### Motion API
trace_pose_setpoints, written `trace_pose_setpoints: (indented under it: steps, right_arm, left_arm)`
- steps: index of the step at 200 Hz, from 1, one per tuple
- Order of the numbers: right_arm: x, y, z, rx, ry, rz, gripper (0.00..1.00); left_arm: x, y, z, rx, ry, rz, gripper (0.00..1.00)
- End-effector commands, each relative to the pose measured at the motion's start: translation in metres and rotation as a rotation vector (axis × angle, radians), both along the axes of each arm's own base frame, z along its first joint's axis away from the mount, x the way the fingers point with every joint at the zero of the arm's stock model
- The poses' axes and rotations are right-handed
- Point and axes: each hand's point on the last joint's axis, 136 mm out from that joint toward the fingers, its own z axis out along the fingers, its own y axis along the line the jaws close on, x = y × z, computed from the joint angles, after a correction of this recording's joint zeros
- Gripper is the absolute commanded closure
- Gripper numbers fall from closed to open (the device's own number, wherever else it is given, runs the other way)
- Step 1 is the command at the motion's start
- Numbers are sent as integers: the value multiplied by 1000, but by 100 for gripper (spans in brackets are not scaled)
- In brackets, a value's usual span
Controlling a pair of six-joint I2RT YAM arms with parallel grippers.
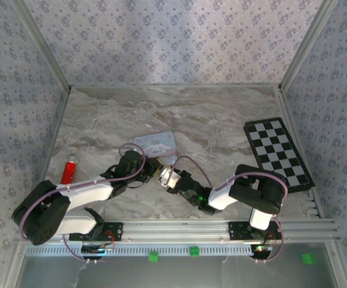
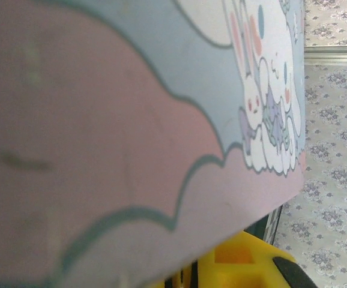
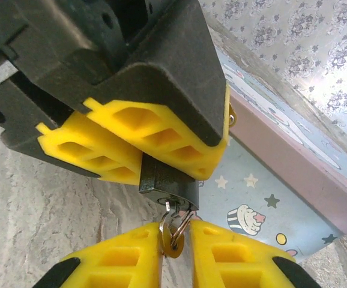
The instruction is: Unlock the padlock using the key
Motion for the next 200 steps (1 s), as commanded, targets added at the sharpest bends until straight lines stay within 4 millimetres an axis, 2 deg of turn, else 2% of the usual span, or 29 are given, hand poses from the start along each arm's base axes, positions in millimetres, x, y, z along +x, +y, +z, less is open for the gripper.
trace_pose_setpoints:
  steps: [1, 124, 200]
  right_arm:
    - [7, 1, 6, 42, 3, -41, 81]
    - [10, 3, 17, 155, 114, -70, 88]
    - [3, -2, 5, 339, 535, -8, 92]
  left_arm:
    - [1, -8, 20, -55, -39, -10, 100]
    - [2, -10, 21, -56, -49, -14, 100]
    - [7, -11, 22, -48, -79, -12, 100]
